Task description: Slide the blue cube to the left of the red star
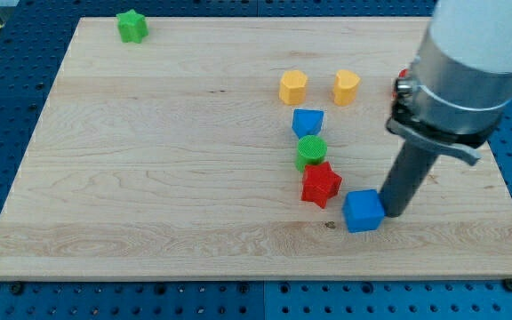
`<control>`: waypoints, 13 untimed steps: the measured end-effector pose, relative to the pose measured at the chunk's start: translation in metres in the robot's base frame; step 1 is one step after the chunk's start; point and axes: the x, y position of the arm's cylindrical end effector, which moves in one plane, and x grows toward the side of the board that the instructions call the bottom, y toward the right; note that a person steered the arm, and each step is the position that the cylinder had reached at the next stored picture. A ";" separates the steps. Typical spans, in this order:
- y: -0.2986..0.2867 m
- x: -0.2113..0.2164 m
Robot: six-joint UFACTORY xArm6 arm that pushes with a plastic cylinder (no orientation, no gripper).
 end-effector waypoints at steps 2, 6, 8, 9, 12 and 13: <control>-0.039 0.004; -0.107 0.027; -0.115 0.027; -0.140 0.027; -0.187 0.013; -0.161 -0.006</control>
